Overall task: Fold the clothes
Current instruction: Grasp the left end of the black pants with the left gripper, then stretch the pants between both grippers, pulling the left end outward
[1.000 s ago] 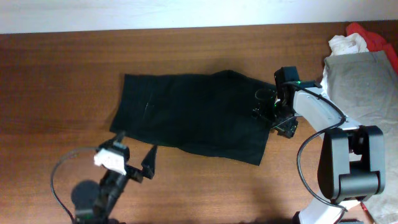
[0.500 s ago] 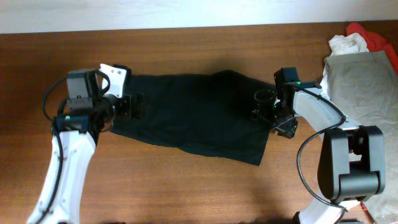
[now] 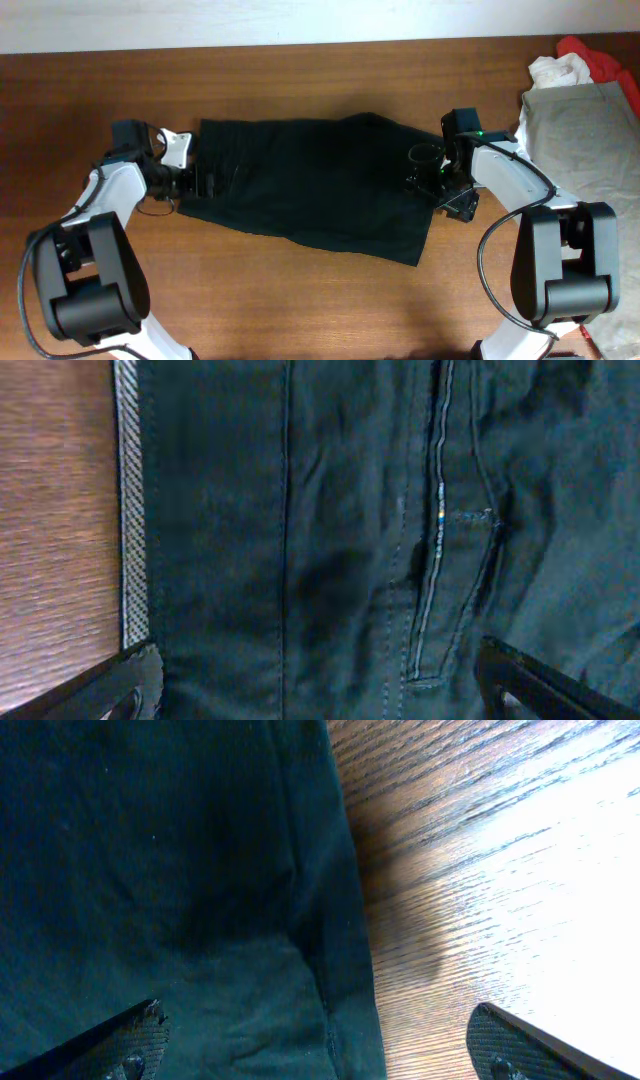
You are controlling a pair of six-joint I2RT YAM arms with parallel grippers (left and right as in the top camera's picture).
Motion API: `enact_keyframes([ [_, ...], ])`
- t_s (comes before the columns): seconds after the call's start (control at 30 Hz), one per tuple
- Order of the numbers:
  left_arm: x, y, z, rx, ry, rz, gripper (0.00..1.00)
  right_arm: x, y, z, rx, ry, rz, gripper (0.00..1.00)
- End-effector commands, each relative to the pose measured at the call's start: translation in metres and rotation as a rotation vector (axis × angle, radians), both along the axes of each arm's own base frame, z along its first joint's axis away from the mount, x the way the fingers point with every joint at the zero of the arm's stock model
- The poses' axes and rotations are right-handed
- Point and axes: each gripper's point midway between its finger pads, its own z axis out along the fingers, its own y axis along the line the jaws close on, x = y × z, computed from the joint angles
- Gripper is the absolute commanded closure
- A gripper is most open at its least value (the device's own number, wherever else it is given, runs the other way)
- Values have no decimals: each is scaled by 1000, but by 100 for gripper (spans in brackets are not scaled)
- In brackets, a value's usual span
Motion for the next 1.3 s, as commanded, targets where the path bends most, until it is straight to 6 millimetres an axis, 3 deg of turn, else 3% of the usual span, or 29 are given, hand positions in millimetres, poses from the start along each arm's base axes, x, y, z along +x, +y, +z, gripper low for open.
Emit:
enact_keyframes([
  [0.0,3,10,-11,65,7,-14,1,0,2,0,1,1,7,1],
  [0.2,12,39,-16,212,-9,37,1,0,2,0,1,1,7,1],
  [0.3,10,32,-19,172,1,25,1,0,2,0,1,1,7,1],
  [0.43,-11,3,-44,9,109,-18,2,0,2,0,1,1,7,1],
  [0.53,-22,-7,-52,-48,163,-34,30,0,2,0,1,1,7,1],
  [0.57,-24,-8,-53,-50,174,-35,45,0,2,0,1,1,7,2],
  [0.67,-32,-9,-53,-56,209,-34,64,0,2,0,1,1,7,1],
  [0.7,-35,-9,-53,-59,222,-33,92,0,2,0,1,1,7,1],
  [0.73,-36,-9,-53,-61,229,-24,100,0,2,0,1,1,7,1],
  [0.83,-31,-2,-49,-82,253,81,99,0,2,0,1,1,7,1],
  [1.0,-19,41,-13,-82,211,323,99,1,1,0,-4,-10,51,1],
  [1.1,-26,59,2,-42,213,397,100,2,1,0,-4,-15,51,1],
  [1.27,-47,60,2,-31,327,502,100,3,1,0,-4,-18,51,1],
])
